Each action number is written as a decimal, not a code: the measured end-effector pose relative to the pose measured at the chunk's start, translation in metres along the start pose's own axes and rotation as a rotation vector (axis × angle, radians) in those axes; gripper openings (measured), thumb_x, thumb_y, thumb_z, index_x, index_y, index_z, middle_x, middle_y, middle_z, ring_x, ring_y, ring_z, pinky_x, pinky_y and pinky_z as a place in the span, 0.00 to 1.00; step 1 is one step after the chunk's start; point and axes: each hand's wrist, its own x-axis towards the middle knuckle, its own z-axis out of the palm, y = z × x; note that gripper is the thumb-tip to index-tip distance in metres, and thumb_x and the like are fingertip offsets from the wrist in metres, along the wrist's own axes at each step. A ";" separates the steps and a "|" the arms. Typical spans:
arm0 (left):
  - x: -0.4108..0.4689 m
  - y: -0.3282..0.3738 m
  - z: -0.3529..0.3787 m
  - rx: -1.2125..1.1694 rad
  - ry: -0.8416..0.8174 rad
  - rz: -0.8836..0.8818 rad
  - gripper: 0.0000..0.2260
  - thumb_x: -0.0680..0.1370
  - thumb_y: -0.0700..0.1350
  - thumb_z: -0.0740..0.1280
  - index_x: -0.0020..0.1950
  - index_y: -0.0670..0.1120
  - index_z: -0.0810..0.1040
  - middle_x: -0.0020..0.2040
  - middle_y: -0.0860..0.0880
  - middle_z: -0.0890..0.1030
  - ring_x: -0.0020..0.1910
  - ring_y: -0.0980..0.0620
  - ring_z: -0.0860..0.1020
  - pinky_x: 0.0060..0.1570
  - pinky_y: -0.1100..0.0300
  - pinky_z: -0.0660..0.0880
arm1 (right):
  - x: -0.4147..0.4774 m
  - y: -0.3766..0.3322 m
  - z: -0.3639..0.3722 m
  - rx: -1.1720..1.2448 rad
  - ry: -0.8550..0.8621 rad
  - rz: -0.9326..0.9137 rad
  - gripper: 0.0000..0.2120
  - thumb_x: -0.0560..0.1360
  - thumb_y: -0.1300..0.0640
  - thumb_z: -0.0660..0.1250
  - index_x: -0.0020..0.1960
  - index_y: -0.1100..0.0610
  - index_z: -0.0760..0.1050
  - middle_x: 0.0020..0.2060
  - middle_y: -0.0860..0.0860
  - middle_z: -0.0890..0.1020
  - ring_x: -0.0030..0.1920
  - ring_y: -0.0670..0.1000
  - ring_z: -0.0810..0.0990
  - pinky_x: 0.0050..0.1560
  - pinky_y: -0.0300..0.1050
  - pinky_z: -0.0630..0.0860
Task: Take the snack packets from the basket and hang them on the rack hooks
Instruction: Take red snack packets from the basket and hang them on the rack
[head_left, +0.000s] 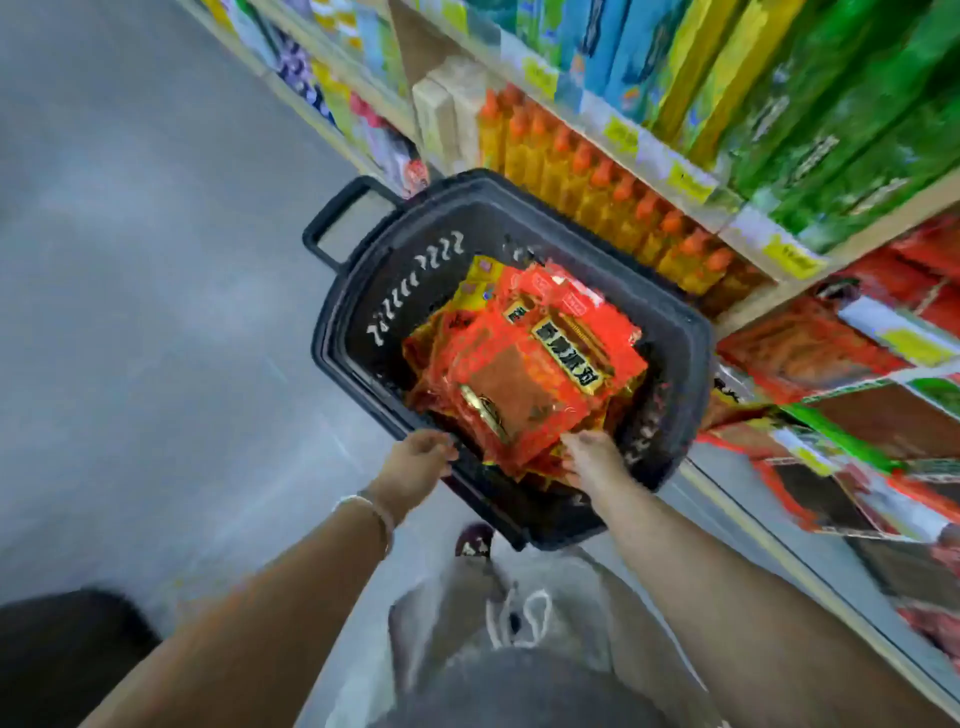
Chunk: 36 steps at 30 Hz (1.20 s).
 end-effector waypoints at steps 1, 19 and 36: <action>0.006 0.004 -0.002 -0.003 -0.006 0.001 0.11 0.82 0.43 0.58 0.62 0.43 0.74 0.55 0.47 0.79 0.51 0.50 0.77 0.53 0.57 0.73 | 0.008 -0.002 0.001 0.006 0.032 0.011 0.12 0.77 0.55 0.63 0.51 0.65 0.74 0.39 0.56 0.76 0.49 0.62 0.79 0.55 0.57 0.76; 0.076 0.038 -0.063 0.068 -0.143 0.036 0.06 0.81 0.43 0.60 0.56 0.46 0.74 0.50 0.52 0.79 0.46 0.58 0.77 0.36 0.70 0.72 | 0.049 -0.004 0.050 0.200 0.391 0.171 0.13 0.70 0.50 0.73 0.37 0.57 0.74 0.38 0.54 0.80 0.41 0.56 0.79 0.46 0.52 0.79; 0.116 0.068 -0.118 0.263 -0.167 0.128 0.27 0.76 0.61 0.64 0.68 0.45 0.70 0.66 0.46 0.74 0.65 0.46 0.71 0.68 0.49 0.65 | -0.031 -0.040 0.086 0.535 0.167 -0.280 0.11 0.74 0.62 0.68 0.54 0.49 0.77 0.48 0.51 0.84 0.51 0.53 0.83 0.54 0.52 0.79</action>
